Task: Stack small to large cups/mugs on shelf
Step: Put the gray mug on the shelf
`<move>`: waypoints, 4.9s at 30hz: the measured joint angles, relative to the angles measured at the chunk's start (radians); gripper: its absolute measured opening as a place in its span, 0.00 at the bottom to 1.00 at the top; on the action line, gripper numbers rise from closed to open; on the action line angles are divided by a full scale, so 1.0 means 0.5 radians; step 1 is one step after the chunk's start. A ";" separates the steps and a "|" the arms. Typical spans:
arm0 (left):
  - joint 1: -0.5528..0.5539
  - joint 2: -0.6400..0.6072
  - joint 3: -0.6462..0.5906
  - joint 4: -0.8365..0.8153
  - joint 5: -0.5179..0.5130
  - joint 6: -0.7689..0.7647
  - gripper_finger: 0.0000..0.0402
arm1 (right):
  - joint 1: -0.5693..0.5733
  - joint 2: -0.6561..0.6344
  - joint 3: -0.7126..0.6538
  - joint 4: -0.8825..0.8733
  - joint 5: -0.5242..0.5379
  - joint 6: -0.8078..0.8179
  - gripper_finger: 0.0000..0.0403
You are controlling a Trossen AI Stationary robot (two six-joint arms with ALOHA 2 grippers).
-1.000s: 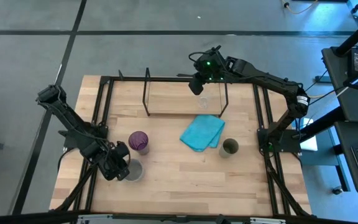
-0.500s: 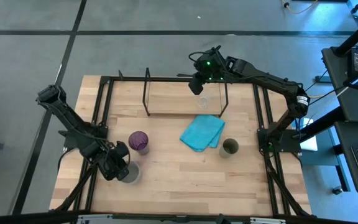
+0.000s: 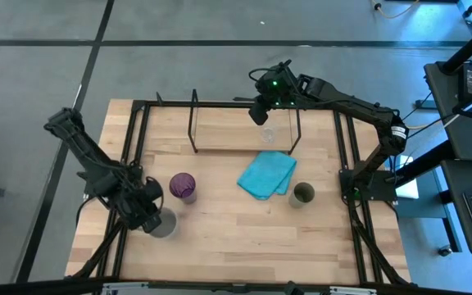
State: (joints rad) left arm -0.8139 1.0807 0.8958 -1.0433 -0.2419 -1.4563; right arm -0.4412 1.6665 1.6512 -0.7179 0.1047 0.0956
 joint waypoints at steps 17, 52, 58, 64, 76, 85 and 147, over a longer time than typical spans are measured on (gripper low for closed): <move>0.222 -0.092 0.687 -0.776 -0.003 0.203 0.02 | 0.000 0.000 0.000 0.005 -0.001 0.013 0.04; 2.337 0.308 1.158 -0.335 0.497 2.115 0.02 | 0.068 0.000 -0.001 0.232 -0.002 0.111 0.04; 2.566 0.517 1.157 -0.114 0.636 2.385 0.02 | 0.082 -0.034 -0.001 0.628 0.160 0.051 0.04; 2.681 0.715 1.157 0.125 0.766 2.518 0.02 | 0.082 -0.101 0.002 0.808 0.249 -0.049 0.04; 2.793 1.002 1.156 0.408 0.769 2.674 0.02 | 0.077 -0.116 0.000 0.643 0.249 0.033 0.04; 2.900 1.229 1.156 0.489 0.783 2.828 0.03 | 0.077 -0.116 0.000 0.641 0.247 0.062 0.04; 3.052 1.423 1.155 0.517 0.894 3.133 0.06 | 0.121 -0.105 -0.268 0.736 0.279 0.378 0.04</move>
State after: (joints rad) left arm 0.7120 1.7924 1.4731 -0.7848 0.2050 0.1101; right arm -0.3805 1.6142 1.5171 -0.3500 0.2443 0.2844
